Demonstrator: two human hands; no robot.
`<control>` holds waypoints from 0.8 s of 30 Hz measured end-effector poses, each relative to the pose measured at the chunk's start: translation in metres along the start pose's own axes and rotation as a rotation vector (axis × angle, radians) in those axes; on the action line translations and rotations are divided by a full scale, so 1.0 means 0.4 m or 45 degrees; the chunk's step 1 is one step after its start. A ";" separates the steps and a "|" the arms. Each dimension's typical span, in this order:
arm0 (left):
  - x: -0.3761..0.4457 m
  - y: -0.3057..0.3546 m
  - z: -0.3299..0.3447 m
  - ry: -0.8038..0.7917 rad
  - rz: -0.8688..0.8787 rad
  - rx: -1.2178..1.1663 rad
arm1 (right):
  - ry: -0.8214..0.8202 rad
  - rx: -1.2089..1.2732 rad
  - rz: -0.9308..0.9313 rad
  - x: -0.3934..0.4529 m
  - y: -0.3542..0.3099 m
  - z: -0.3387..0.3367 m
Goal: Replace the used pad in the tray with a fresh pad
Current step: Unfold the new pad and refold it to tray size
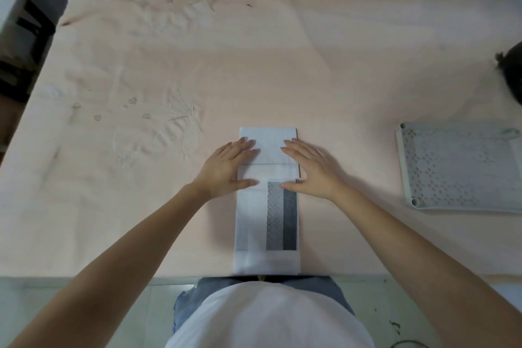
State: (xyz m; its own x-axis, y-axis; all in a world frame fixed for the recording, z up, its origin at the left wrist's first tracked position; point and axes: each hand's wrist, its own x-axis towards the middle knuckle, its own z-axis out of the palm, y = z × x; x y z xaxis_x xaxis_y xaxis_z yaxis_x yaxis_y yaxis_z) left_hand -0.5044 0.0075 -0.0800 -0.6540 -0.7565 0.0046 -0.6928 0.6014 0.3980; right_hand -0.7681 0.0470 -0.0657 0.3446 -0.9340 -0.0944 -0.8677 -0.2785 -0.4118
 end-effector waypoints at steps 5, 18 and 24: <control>0.001 -0.027 0.011 -0.193 -0.025 0.090 | -0.121 -0.143 -0.059 0.005 0.023 0.003; 0.031 -0.019 -0.020 0.011 -0.071 -0.126 | 0.049 -0.002 -0.034 0.024 0.030 -0.002; 0.124 -0.015 -0.089 0.120 -0.314 -0.423 | 0.155 0.548 0.236 0.090 0.021 -0.034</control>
State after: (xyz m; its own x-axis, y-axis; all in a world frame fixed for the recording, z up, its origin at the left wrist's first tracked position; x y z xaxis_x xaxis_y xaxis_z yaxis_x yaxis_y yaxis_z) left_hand -0.5217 -0.0429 -0.0493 -0.4395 -0.8968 -0.0503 -0.6796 0.2954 0.6715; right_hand -0.7680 0.0081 -0.0603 0.1316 -0.9857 -0.1051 -0.6743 -0.0113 -0.7384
